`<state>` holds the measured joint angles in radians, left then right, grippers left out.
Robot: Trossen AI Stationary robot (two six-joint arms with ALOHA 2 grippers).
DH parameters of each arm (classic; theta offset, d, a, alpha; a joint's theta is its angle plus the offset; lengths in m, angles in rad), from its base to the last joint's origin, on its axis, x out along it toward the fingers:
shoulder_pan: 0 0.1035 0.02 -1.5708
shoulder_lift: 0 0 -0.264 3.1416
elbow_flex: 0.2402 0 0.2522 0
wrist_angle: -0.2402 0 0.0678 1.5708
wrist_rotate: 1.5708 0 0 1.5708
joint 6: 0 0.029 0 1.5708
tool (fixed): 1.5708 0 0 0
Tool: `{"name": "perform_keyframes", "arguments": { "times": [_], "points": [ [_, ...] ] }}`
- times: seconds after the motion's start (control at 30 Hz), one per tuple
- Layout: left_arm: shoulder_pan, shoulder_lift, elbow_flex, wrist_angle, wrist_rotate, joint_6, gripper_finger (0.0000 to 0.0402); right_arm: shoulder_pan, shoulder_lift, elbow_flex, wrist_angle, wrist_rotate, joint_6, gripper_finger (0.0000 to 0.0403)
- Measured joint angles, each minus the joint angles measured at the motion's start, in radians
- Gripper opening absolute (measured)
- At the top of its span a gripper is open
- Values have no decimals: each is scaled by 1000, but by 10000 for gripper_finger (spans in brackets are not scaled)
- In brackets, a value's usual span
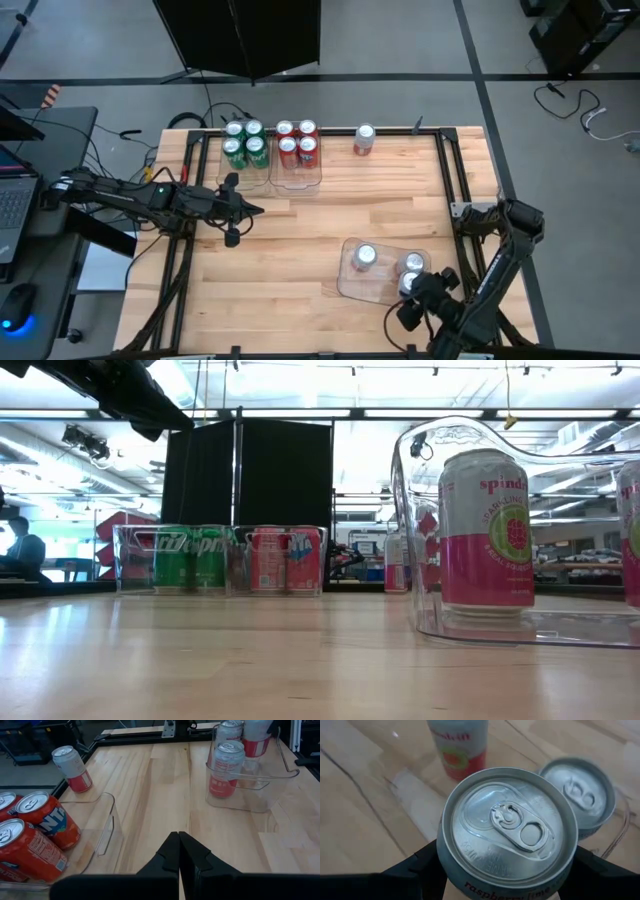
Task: Sort soda cans
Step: Put the bottom pink and white soda can into the bottom right transparent bin
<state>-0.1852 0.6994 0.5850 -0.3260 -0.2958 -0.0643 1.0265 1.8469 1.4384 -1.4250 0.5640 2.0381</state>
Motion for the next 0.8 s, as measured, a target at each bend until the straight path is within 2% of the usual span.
{"name": "perform_keyframes", "arguments": {
  "times": [0.3, 0.73, 0.8],
  "points": [
    [0, 0, 0, 0, 0, 0, 0, -8, 54, -6, 24, -77, 34, 274],
    [0, 0, 0, 0, 0, -3, 0, -35, 62, -17, 40, -214, 35, 275],
    [0, 0, 0, 0, 0, -3, 0, -37, 62, -17, 39, -233, 38, 288]
  ]
}}
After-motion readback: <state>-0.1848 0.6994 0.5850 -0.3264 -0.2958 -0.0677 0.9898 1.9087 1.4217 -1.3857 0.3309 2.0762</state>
